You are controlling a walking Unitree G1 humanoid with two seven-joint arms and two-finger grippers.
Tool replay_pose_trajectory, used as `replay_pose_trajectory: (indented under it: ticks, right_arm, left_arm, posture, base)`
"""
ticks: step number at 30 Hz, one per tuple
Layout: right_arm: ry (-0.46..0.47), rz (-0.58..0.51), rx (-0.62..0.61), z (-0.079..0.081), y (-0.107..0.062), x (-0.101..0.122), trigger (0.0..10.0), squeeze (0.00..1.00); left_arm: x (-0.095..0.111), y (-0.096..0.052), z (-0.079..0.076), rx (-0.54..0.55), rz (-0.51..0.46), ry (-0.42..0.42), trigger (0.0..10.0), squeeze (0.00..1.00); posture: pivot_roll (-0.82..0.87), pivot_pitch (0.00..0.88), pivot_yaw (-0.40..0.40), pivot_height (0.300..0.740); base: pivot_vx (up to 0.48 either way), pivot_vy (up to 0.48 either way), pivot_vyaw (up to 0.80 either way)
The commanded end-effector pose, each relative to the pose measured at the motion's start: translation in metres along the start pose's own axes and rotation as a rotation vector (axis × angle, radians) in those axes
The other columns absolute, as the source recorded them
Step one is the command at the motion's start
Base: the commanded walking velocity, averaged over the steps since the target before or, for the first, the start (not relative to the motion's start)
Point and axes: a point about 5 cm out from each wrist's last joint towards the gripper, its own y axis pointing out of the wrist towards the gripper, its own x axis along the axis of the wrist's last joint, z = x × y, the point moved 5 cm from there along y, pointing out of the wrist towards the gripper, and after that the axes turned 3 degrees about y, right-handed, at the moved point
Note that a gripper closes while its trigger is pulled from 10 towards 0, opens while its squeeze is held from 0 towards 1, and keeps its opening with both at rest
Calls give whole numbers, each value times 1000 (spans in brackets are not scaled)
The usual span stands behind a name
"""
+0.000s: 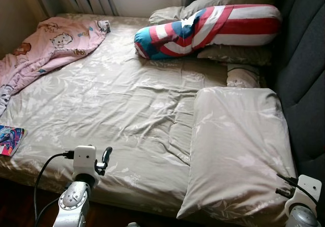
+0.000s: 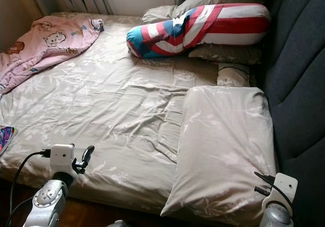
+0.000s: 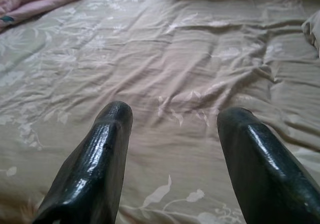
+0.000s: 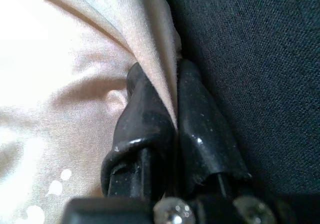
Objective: Clean up the room
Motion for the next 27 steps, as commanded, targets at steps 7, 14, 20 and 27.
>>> replay_pose_trajectory:
  ticks: [7,14,20,27]
  right_arm:
    - [-40,-80,45,13,-2,11,10000,1000]
    - [18,-273,287,64,-13,44,10000,0]
    - [-60,-162,432,103,-25,8,10000,0]
    - [-117,11,458,109,-35,-44,10000,0]
  left_arm:
    - [-16,-1,4,41,51,-51,10000,0]
    - [-40,-6,4,90,133,-129,10000,0]
    - [-76,-18,-1,114,283,-184,10000,0]
    - [-108,-35,-17,82,444,-173,10000,0]
  posture:
    - [6,100,-4,720]
    - [3,71,-21,720]
    - [7,37,-29,720]
    - [14,0,-35,720]
  base:
    - [0,0,0]
    - [0,0,0]
    - [0,0,0]
    - [0,0,0]
